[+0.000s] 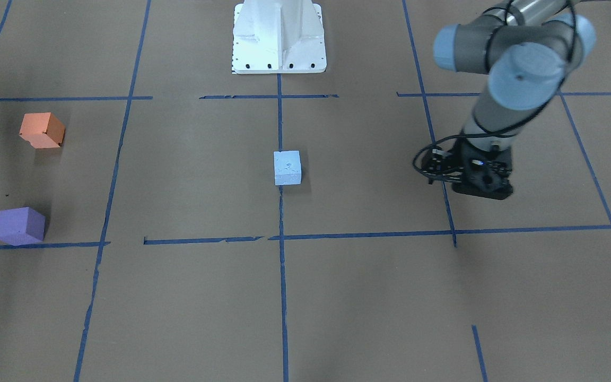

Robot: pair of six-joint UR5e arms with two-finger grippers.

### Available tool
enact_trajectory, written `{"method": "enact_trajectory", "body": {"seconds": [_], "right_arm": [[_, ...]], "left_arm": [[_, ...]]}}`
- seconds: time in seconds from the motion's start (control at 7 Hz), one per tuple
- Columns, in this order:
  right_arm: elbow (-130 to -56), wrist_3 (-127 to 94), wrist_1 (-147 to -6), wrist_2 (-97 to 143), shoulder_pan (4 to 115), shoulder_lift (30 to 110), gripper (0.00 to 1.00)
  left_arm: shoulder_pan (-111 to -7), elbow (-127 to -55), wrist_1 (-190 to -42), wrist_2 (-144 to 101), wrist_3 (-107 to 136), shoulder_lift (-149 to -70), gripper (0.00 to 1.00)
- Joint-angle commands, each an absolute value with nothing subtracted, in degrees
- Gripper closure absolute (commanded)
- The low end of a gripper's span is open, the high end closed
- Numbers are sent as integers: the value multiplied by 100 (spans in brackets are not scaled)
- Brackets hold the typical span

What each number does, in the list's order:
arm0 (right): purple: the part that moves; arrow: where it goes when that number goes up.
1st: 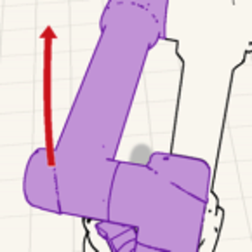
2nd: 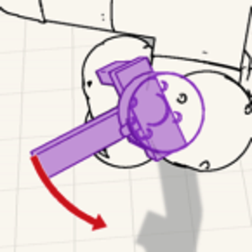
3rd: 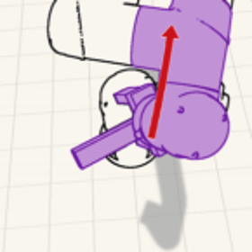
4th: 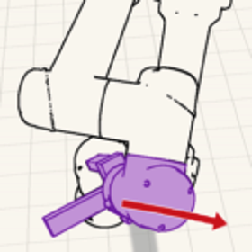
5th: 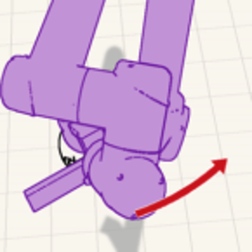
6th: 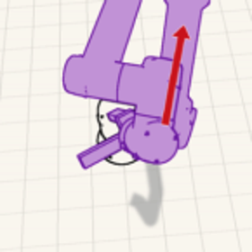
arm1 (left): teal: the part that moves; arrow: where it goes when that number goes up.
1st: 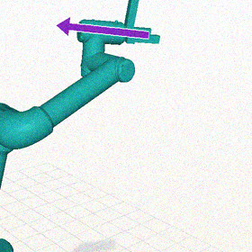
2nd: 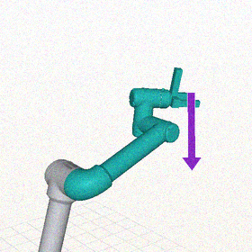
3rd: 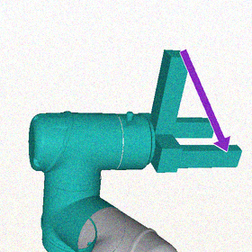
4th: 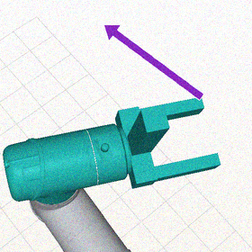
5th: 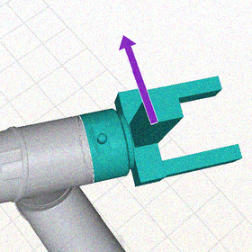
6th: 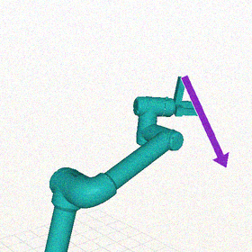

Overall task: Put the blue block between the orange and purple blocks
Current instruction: 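Set the cube down at center and withdraw left gripper while right arm approaches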

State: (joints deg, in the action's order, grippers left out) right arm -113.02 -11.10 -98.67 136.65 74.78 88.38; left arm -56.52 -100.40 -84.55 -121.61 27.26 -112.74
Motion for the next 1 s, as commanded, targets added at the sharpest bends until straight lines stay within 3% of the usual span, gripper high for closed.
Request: {"method": "enact_trajectory", "body": {"seconds": [0.0, 0.57, 0.86], "right_arm": [[-11408, -2718, -9879, 13388, 6351, 7871, 0], [-11050, -5540, -9923, 12105, 4240, 6121, 0], [-10157, -6544, -9888, 11306, 3492, 5077, 0]], "left_arm": [[-7016, -9942, -8525, -12515, 817, -10164, 0], [-9004, -9800, -8543, -13144, -913, -8451, 0], [-9123, -9949, -8552, -13561, -835, -8200, 0]]}}
